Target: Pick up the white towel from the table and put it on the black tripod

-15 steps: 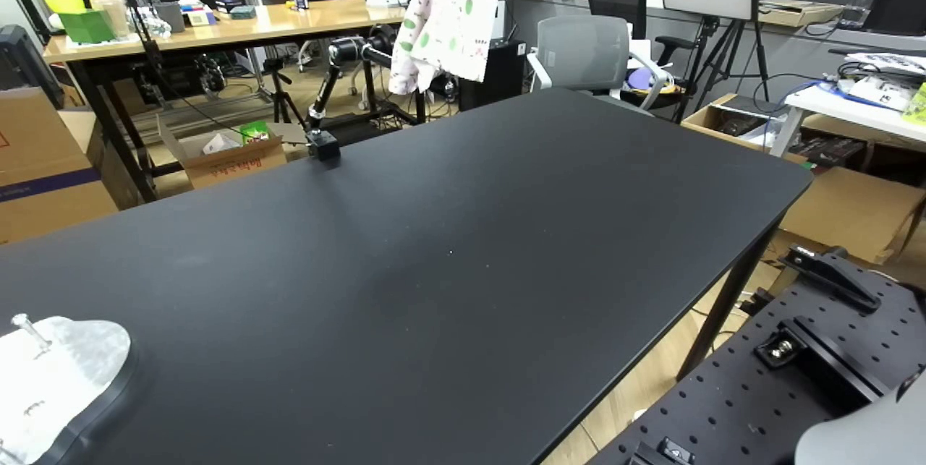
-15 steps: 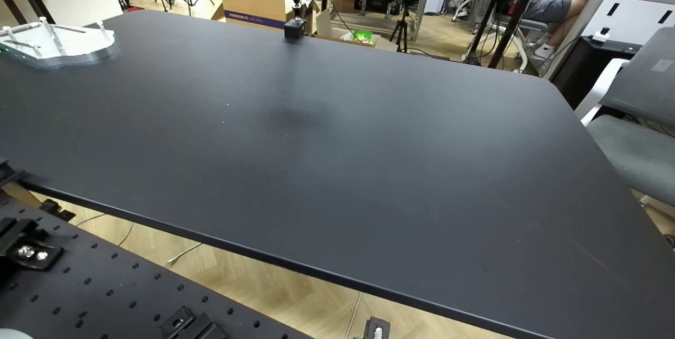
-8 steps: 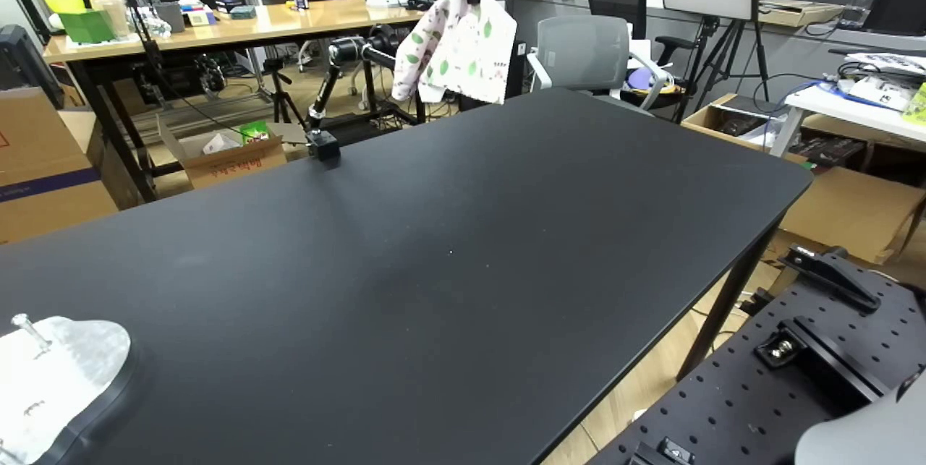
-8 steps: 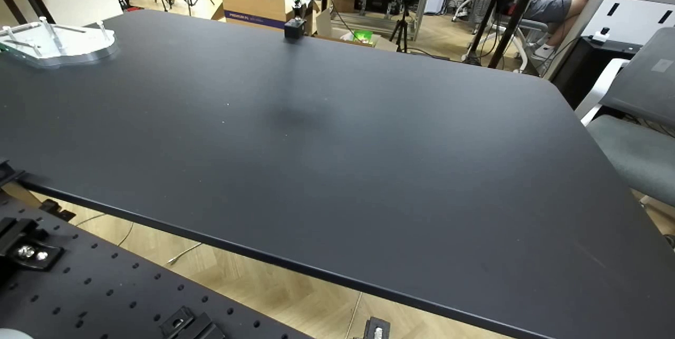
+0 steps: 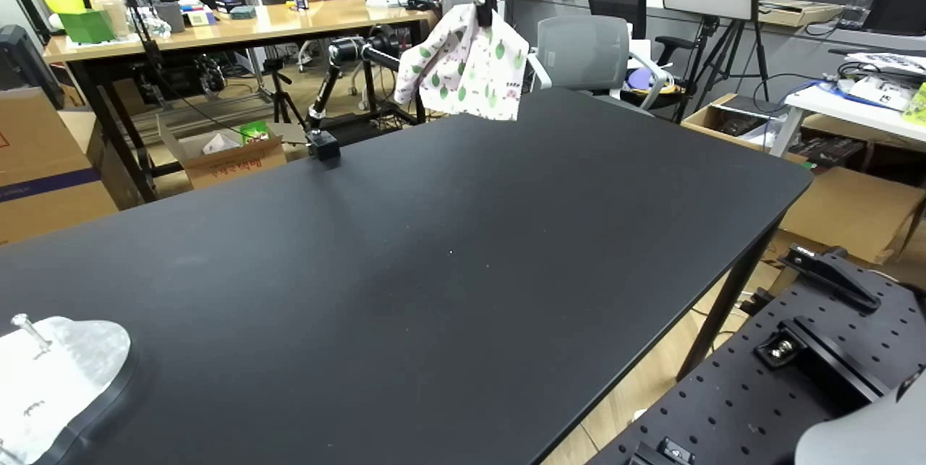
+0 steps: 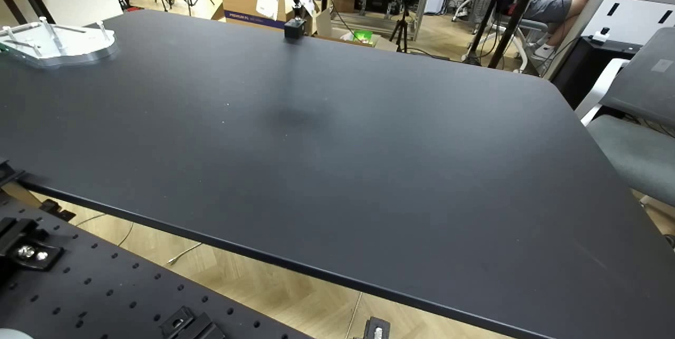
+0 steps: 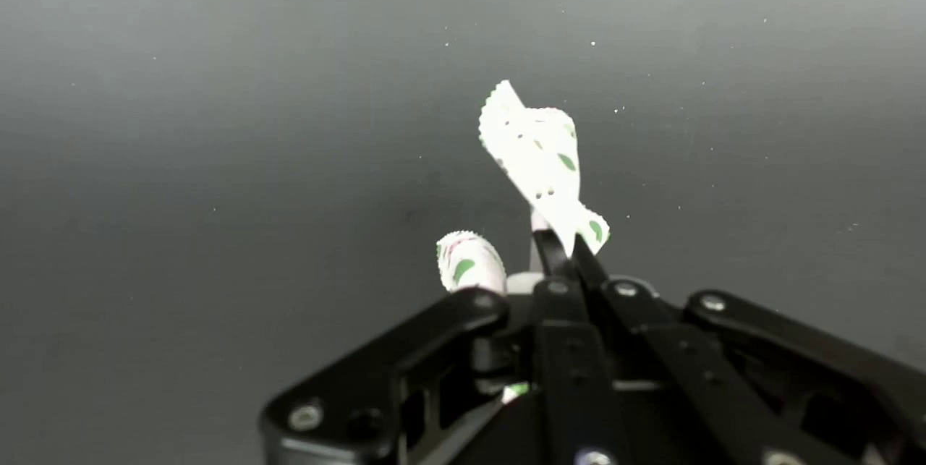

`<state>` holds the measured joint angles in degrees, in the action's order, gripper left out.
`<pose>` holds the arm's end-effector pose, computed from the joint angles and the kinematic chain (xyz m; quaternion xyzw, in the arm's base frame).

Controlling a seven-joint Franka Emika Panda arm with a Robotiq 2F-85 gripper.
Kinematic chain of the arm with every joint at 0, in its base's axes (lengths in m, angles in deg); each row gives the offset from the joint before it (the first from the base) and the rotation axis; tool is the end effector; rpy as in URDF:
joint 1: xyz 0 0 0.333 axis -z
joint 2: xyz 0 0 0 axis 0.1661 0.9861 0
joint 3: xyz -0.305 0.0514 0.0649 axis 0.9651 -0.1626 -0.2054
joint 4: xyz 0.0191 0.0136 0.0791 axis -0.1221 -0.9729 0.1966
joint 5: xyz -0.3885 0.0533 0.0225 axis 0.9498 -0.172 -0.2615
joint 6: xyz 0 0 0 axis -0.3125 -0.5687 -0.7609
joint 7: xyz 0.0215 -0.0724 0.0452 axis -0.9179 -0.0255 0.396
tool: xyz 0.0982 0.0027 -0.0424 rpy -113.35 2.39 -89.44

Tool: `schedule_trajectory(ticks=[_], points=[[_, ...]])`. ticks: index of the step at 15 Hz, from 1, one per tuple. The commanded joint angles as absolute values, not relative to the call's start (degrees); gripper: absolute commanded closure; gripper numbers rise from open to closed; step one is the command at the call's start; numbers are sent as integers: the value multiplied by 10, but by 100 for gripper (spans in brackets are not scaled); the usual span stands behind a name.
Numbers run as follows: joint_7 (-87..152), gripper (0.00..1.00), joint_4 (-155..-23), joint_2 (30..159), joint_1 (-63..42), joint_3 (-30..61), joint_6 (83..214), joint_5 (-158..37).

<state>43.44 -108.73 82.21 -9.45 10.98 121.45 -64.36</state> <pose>0.5568 0.0054 0.4282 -0.9953 -0.0615 0.0743 0.0091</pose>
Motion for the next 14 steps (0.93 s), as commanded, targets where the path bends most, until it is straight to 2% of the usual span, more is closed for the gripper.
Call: schedule_trajectory(ticks=[1,13,14], points=[[441,99,-1089,814,-97,109,1234,-646],[463,99,-1063,846,-92,111,1268,-648],[468,86,-1062,848,-91,111,1267,-648]])
